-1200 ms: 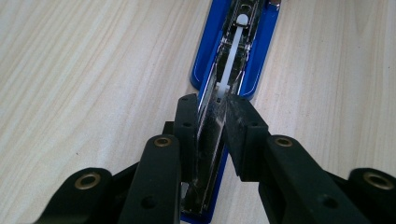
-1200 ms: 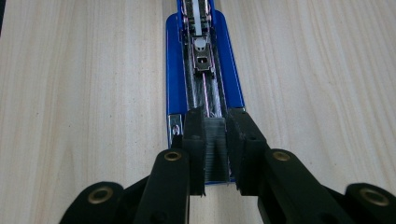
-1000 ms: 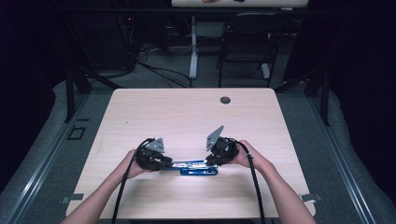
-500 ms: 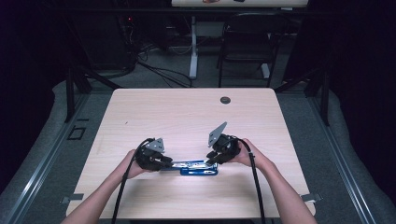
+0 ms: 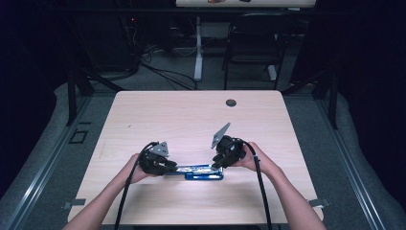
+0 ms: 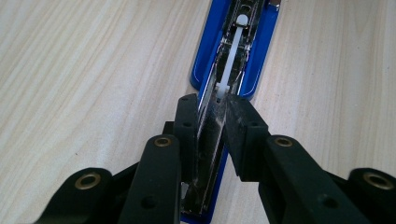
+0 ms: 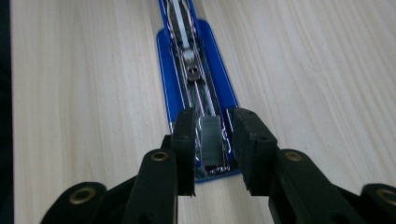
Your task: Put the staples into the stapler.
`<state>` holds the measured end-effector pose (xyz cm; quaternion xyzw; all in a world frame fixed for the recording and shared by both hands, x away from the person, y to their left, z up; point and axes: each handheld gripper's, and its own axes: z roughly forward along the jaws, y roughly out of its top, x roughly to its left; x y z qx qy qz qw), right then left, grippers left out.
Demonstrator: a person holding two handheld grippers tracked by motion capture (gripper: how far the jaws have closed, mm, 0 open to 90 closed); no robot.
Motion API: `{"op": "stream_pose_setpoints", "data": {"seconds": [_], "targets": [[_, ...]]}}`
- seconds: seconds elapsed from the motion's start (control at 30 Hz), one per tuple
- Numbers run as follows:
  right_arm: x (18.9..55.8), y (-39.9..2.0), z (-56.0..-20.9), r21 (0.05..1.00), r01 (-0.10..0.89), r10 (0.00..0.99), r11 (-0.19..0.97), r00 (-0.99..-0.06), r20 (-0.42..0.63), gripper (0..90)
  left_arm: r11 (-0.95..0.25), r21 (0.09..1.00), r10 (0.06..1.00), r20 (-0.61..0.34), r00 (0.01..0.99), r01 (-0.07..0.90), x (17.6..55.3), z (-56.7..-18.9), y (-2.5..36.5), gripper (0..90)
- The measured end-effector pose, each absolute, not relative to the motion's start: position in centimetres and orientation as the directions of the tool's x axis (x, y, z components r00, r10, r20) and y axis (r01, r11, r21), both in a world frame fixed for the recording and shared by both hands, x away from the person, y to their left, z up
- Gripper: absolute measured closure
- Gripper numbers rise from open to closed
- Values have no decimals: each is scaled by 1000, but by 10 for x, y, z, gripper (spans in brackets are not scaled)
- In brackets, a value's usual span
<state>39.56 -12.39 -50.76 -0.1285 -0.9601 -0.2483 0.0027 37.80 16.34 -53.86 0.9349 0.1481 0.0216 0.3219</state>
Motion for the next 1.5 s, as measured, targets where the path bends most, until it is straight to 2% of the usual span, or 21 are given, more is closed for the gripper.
{"op": "stream_pose_setpoints", "data": {"seconds": [0.1,0.13,0.27,0.63,0.77,0.93,1.1,1.13,1.27,1.4,1.5], "targets": [[395,-124,-510,461,246,246,853,-967,62,696,-749,608,291,-55,955,263,378,-539,163,749],[396,-125,-511,446,239,238,863,-970,59,743,-749,608,291,-55,955,263,378,-539,163,748],[396,-127,-512,454,228,225,861,-972,62,777,-750,608,290,-56,956,263,378,-539,163,749],[395,-126,-516,469,162,171,868,-985,23,783,-749,609,288,-57,956,262,378,-539,163,749],[392,-127,-516,482,121,146,868,-989,-15,786,-749,609,287,-57,956,261,378,-539,163,749],[387,-122,-515,452,57,103,890,-992,-78,786,-748,610,286,-59,956,261,378,-539,162,750],[387,-122,-514,464,75,116,883,-992,-59,772,-749,610,287,-57,956,261,378,-539,162,750],[390,-126,-512,489,106,135,866,-991,-24,749,-748,610,286,-58,956,261,378,-539,162,749],[396,-135,-502,549,166,178,820,-984,31,768,-748,610,286,-60,956,261,378,-539,162,750],[398,-138,-503,544,191,196,817,-979,49,794,-748,610,286,-59,956,261,378,-539,162,750],[396,-135,-507,513,167,173,842,-984,38,796,-748,610,287,-57,956,261,378,-539,162,750]]}}
